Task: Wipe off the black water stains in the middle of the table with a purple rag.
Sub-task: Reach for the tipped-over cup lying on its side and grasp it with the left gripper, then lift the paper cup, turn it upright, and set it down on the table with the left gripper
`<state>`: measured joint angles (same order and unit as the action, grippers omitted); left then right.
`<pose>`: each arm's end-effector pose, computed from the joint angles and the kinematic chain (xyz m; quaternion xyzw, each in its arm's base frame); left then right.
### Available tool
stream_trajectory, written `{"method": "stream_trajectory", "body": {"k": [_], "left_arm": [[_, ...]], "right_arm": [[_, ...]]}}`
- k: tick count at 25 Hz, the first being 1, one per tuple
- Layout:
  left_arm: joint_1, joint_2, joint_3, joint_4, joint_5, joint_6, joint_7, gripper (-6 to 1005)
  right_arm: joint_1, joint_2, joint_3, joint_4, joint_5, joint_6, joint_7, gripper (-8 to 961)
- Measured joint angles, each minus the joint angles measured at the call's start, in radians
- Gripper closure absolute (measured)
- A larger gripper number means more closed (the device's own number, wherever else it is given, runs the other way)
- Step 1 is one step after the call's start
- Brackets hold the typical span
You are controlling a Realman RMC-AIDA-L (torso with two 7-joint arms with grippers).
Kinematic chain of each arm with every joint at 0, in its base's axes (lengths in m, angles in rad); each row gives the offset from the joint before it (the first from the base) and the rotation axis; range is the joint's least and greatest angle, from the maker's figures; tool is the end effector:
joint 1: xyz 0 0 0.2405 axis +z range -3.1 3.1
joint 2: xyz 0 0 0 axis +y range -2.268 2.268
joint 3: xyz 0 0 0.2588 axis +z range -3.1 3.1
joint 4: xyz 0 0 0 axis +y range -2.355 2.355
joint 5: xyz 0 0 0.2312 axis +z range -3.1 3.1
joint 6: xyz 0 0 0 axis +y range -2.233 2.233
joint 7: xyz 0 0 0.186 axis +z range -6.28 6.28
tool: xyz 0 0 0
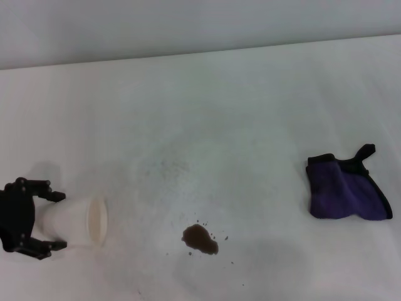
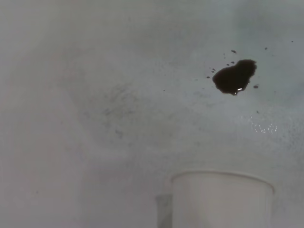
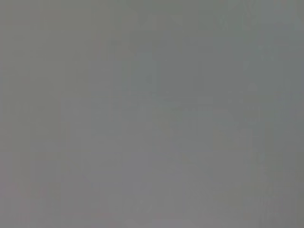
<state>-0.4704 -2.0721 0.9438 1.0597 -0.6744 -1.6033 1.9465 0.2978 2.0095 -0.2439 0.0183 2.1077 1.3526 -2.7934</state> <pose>-0.3018 0.3437 -0.0156 -0.9929 0.0328 0.0952 0.0634 0.4290 0.3123 0.0577 -0.5854 0.2818 0.3058 0.6960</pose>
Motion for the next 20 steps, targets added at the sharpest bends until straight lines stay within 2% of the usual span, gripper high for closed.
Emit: {"method": "stream_trajectory", "body": {"k": [5,9,14,16,20], "left_arm": [[-0.013,0.0,0.0,-0.022,-0.002,0.021,0.013,111],[-0.024,0.0,-0.008,-0.025,-0.029,0.028,0.016,194],[-0.024,0.0,-0.055,-0.015,-0.197,0.043,0.013,266],[-0.015,-0.001,-0.059,-0.023,-0.291,0.086,0.014,286],[0.0,-0.005,-0.039,-0.106,-0.457,0.175,0.08,307]], "right_arm": [[0.0,0.0,0.0,-0.002,0.0,-0.004,0.0,96],[0.001,0.0,0.007,-0.004,0.0,-0.005,0.0,97],[0.006,0.0,0.012,-0.009,0.0,0.007,0.0,97],[0.014,0.0,0.011,-0.023,-0.003,0.008,0.0,97],[0.024,0.0,0.005,-0.04,-0.006,0.008,-0.001,97]]}}
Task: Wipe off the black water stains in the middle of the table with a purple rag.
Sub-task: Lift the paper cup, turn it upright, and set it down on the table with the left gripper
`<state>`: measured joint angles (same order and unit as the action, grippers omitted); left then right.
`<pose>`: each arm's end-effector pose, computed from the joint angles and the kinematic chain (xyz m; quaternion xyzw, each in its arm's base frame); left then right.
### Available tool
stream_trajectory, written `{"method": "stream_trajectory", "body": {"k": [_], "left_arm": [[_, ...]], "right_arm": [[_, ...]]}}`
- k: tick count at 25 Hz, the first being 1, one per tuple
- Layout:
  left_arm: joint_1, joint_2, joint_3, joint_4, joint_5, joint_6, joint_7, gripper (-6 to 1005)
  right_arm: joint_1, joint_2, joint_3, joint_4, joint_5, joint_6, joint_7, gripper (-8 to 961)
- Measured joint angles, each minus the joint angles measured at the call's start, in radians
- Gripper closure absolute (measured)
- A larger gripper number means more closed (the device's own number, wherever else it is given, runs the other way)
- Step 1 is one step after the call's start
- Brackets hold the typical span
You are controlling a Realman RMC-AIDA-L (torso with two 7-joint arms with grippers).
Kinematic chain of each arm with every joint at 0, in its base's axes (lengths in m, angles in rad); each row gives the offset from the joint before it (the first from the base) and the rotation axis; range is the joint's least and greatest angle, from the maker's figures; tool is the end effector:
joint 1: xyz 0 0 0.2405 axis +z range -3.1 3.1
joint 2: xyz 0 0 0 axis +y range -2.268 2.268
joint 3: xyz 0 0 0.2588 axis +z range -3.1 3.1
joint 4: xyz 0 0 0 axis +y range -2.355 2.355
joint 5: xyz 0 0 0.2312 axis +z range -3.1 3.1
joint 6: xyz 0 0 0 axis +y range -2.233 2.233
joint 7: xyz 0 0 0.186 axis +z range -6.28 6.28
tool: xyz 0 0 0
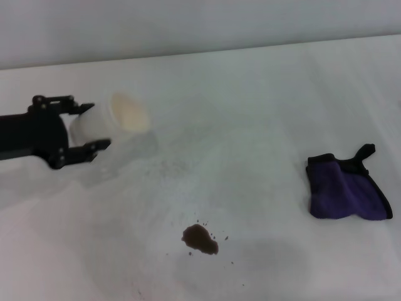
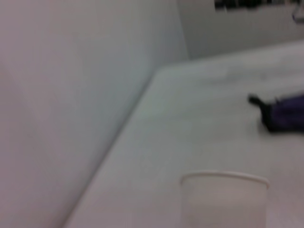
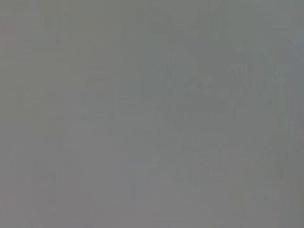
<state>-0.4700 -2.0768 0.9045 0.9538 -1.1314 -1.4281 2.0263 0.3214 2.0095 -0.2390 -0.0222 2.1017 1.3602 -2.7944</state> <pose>-0.2500 0.3878 -0.0136 -0.9719 0.0317 -0.1021 0.2096 0.4204 0.3251 0.0694 -0.5901 0.2539 0.3107 0.7006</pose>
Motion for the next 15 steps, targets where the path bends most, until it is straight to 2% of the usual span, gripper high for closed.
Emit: {"method": "stream_trajectory", "body": {"k": [8,11,12,15], "left_arm": [[-0.006,-0.002,0.012,-0.377,-0.355,0.129,0.283,360],[0.01,-0.002,0.011,-0.565,-0.563,0.141,0.44,387],[0.01,-0.002,0.011,-0.565,-0.563,0.141,0.44,397],[0.038,-0.004,0.011,-0.67,-0.667,0.139,0.527,425]], "right_arm": [[0.018,0.0,-0.005,-0.039,-0.005,-0.002,-0.01,97],[0.018,-0.001,-0.005,-0.053,-0.005,0.001,-0.011,96],[0.018,-0.001,-0.005,-0.056,-0.005,0.002,-0.011,96],[0.016,-0.002,-0.004,-0.067,-0.004,0.011,-0.011,96]]}}
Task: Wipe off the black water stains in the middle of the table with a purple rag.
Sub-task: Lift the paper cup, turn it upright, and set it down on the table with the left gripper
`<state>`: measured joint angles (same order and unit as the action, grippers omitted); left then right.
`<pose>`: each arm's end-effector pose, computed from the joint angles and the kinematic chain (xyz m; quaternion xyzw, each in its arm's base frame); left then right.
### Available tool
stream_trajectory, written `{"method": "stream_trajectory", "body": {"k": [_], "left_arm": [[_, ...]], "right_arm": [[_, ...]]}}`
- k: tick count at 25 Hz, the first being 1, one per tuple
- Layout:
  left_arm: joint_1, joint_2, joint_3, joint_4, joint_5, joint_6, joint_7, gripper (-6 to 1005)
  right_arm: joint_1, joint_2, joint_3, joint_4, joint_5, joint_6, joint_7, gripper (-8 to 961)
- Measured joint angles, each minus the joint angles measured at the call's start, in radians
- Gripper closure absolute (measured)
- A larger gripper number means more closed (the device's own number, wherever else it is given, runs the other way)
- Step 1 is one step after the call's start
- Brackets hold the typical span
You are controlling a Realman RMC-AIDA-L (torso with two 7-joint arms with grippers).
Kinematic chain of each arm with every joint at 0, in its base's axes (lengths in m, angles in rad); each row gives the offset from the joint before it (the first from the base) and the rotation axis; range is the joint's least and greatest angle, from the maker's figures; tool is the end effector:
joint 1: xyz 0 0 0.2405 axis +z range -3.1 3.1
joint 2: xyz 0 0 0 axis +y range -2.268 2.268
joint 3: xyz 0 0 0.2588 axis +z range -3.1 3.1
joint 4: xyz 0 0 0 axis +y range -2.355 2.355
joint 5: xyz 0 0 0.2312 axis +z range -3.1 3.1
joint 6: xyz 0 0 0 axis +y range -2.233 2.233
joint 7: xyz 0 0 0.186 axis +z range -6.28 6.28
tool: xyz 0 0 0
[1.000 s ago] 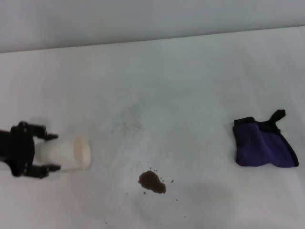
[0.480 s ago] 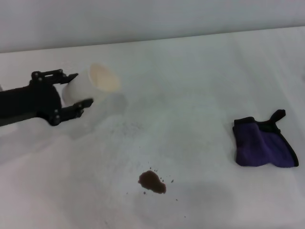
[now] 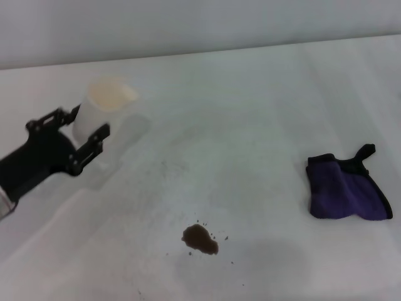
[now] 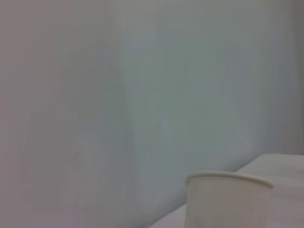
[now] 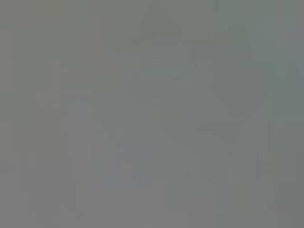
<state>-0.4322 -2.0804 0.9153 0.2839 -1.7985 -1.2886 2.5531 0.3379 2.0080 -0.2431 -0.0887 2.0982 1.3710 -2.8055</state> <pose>-0.2987 0.3576 -0.0704 -0.8871 -0.1052 -0.2793 0.3521 0.4121 0.3363 0.0882 -0.5972 0.2110 0.3060 0.7107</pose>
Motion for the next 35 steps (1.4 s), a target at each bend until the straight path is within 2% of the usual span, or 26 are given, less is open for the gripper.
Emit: {"method": "stream_trajectory", "body": {"k": [5,10,14,30,35], "left_arm": [[0.051,-0.002,-0.005,-0.122,-0.087,-0.002,0.095,458],[0.11,-0.006,-0.006,-0.18,-0.14,0.0,0.132,467],[0.127,-0.007,-0.008,-0.209,-0.154,0.007,0.155,469],[0.173,-0.006,-0.006,-0.249,-0.166,0.034,0.239,468],[0.182,-0.005,-0.008,-0.25,-0.168,0.021,0.248,380]], "right_arm": [[-0.005,0.0,0.006,-0.006,0.005,0.034,0.0,96],[-0.006,-0.001,0.008,-0.021,0.006,0.039,0.0,96],[-0.007,-0.002,0.004,-0.026,0.006,0.044,0.0,96],[-0.007,-0.002,-0.001,-0.022,-0.001,0.038,0.0,96],[-0.008,-0.002,-0.003,-0.02,-0.004,0.037,-0.001,96]]}}
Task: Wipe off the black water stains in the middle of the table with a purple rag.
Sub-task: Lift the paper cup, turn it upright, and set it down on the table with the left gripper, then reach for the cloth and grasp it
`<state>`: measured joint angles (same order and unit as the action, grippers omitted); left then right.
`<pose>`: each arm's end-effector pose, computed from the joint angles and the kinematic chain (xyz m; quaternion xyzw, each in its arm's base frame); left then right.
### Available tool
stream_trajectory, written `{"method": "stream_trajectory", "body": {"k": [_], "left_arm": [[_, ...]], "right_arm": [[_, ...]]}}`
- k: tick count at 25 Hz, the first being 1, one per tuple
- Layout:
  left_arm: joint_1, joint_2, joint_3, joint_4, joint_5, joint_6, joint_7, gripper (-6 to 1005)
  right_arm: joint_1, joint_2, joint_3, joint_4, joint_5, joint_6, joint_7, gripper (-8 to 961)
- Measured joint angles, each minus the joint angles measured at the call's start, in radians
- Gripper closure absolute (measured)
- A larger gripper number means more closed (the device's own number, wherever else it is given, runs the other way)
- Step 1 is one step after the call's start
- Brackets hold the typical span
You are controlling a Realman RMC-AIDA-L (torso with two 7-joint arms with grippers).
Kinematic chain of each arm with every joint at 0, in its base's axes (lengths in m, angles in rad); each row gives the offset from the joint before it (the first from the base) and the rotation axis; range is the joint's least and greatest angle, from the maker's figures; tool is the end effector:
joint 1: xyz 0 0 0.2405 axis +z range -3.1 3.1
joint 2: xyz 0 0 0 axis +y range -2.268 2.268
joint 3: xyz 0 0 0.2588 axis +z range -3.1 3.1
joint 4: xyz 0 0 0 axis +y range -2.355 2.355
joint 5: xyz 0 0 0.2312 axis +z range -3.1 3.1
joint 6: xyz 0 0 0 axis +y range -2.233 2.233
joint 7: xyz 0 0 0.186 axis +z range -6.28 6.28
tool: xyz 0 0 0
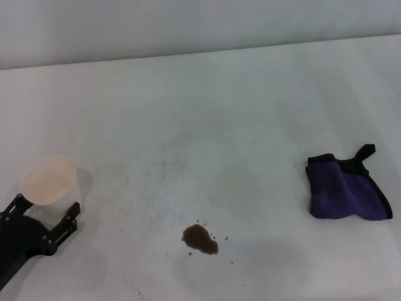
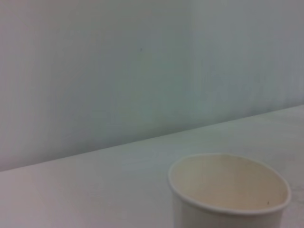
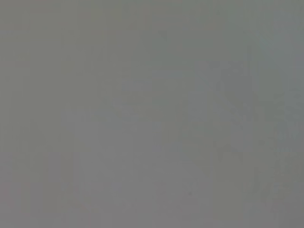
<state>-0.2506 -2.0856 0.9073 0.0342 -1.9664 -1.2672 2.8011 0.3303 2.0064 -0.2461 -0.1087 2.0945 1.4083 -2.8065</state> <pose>-0.3791 0.2647 -0.0973 -0.8491 -0.2238 -0.2218 0.4239 0.4076 0.3335 0.0959 -0.5984 0.1884 0.3111 0.7139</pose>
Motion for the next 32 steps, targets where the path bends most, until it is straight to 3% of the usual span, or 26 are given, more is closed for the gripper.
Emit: {"method": "stream_trajectory", "body": {"k": [6,11,17,22,26,28,32], "left_arm": [[0.006,0.001,-0.001,-0.001,-0.001,0.003,0.006,210],[0.035,0.001,-0.001,0.0,-0.008,-0.021,0.016,145],[0.095,0.0,-0.001,-0.002,-0.038,-0.087,0.021,107],[0.149,0.007,-0.001,0.002,-0.091,-0.145,0.02,107],[0.18,0.008,-0.001,0.033,-0.141,-0.154,0.022,108],[0.196,0.01,-0.001,0.055,-0.155,-0.166,0.022,107],[0.222,0.01,-0.004,0.097,-0.195,-0.178,0.018,107]], "right_arm": [[-0.009,0.0,-0.013,0.002,-0.009,0.0,-0.001,97],[-0.016,0.0,-0.014,0.003,-0.061,-0.001,0.025,97],[-0.021,-0.001,-0.1,-0.052,-0.078,-0.011,0.284,96],[-0.053,-0.005,-0.313,-0.298,-0.13,-0.203,0.734,103],[-0.091,-0.008,-0.457,-0.614,-0.344,-0.361,1.157,161],[-0.085,-0.015,-0.475,-0.742,-0.497,-0.356,1.363,191],[0.005,-0.058,-0.479,-0.964,-0.909,-0.209,1.811,249]]}}
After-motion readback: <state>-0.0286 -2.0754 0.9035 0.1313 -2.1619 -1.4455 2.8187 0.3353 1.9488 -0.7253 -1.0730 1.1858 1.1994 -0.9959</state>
